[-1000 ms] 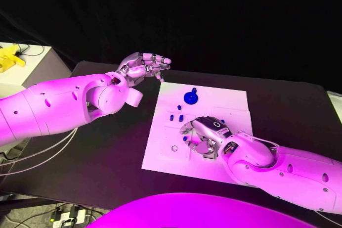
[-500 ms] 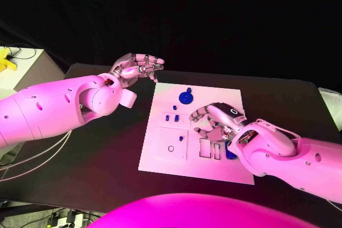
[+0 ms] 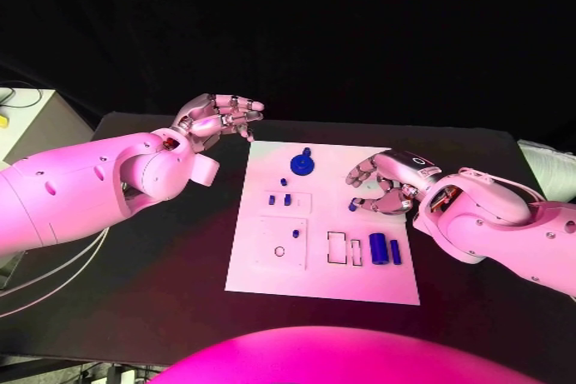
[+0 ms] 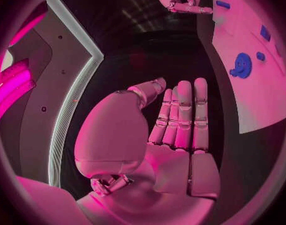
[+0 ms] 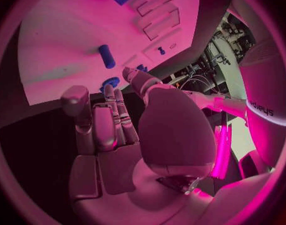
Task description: Assemble the parts on the task board
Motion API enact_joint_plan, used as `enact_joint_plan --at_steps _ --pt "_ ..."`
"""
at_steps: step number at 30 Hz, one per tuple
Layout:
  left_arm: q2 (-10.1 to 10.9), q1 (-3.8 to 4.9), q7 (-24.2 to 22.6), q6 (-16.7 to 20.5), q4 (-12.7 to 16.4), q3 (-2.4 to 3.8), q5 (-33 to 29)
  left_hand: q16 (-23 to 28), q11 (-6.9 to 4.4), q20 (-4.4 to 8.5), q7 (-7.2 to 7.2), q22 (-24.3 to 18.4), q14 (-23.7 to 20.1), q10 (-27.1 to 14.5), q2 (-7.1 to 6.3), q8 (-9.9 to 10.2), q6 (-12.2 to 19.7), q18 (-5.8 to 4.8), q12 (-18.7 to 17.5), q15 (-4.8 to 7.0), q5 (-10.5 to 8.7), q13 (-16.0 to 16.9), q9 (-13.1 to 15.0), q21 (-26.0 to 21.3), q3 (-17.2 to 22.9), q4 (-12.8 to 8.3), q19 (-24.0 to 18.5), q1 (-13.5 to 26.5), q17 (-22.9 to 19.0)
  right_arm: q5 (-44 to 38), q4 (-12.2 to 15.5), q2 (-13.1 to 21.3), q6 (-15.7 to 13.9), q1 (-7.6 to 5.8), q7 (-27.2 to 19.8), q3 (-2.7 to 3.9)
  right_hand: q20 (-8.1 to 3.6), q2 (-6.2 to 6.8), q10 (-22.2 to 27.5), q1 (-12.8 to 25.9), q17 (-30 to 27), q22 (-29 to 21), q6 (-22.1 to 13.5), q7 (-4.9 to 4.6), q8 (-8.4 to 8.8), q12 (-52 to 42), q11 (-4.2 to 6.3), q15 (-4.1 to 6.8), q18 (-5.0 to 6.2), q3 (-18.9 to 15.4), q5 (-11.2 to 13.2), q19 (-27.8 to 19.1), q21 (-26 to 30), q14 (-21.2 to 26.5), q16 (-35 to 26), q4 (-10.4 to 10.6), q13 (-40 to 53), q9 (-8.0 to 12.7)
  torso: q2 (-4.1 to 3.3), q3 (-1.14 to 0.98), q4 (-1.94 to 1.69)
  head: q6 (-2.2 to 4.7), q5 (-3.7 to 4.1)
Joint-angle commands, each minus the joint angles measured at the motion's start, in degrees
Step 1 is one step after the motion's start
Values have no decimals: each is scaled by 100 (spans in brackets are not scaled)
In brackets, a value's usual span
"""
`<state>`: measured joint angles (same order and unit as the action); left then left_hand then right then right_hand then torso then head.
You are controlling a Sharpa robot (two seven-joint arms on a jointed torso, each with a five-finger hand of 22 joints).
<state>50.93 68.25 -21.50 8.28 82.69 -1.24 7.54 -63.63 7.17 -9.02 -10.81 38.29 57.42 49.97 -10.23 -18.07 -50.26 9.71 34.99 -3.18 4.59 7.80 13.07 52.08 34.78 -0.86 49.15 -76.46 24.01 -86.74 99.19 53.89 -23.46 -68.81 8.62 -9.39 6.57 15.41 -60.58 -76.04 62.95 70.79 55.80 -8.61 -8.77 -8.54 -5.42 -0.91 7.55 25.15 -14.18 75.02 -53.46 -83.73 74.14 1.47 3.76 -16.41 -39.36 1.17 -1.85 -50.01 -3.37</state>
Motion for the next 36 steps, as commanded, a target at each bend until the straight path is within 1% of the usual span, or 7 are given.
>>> enact_joint_plan --at_steps 1,5,9,15,22,27,36 --pt "-14 -11 -21 -114 5 2 7 32 21 9 -10 -9 -18 -32 13 -17 28 84 -22 -14 -3 -6 -7 -24 -44 1 28 24 -5 -333 -37 -2 623 -9 30 0 -4 -56 103 -162 -23 -15 -33 36 48 -64 -12 15 -41 -404 -30 0 52 -72 47 97 7 13 -10 -5 -6 1 23" --pt "-14 -21 -18 -119 4 2 7 32 21 9 -10 -9 -18 -32 13 -17 28 84 -22 -14 -3 -6 -7 -24 -44 1 28 24 -5 -512 -112 -36 776 -8 137 -2 3 -191 195 -383 -62 -28 -42 83 88 -153 -20 12 -41 -933 -27 14 105 -61 50 272 6 25 -9 1 -10 1 36" --pt "-12 -26 -13 -124 6 1 7 32 21 9 -10 -9 -18 -32 13 -17 28 84 -22 -14 -3 -6 -7 -24 -44 1 28 24 -5 -597 -233 -121 790 6 230 -6 3 -239 217 -473 -69 -35 -8 56 85 -188 -20 12 -38 -1054 -56 14 132 -58 53 340 6 25 -11 7 -11 1 29" --pt "-5 -28 -9 -123 10 1 7 32 21 9 -10 -9 -18 -32 13 -17 28 84 -22 -14 -3 -6 -7 -24 -44 1 28 24 -5 -688 -321 -198 780 25 357 -10 1 -280 197 -533 -30 7 15 53 82 -221 -14 15 -52 -1063 -67 54 56 -72 84 370 10 26 -6 14 -15 1 34" --pt "0 -28 -8 -121 11 1 7 33 21 9 -10 -16 -19 -33 16 -22 30 84 -21 -15 -4 -9 -6 -32 -50 4 32 25 -9 -714 -340 -245 767 56 387 -14 -17 -352 67 -656 -25 95 148 24 52 -328 7 36 -78 -903 -39 144 -89 -78 106 478 12 28 -1 12 -2 1 28" --pt "1 -28 -7 -118 11 1 7 33 21 9 -10 -16 -19 -33 16 -22 30 84 -21 -15 -4 -9 -6 -32 -50 4 32 25 -9 -694 -299 -258 757 87 369 -17 -39 -279 -168 -654 108 233 398 25 -24 -405 33 59 -119 -624 -23 253 -312 -120 211 652 8 13 -1 9 -4 1 20" --pt "3 -28 0 -115 9 1 7 33 21 9 -10 -16 -19 -33 16 -22 30 84 -21 -15 -4 -9 -6 -32 -50 4 32 25 -9 -650 -260 -275 752 111 360 -20 -70 -176 -403 -637 219 377 524 55 -47 -399 79 93 -160 -341 -12 357 -545 -152 306 802 11 7 -1 10 -7 1 30"
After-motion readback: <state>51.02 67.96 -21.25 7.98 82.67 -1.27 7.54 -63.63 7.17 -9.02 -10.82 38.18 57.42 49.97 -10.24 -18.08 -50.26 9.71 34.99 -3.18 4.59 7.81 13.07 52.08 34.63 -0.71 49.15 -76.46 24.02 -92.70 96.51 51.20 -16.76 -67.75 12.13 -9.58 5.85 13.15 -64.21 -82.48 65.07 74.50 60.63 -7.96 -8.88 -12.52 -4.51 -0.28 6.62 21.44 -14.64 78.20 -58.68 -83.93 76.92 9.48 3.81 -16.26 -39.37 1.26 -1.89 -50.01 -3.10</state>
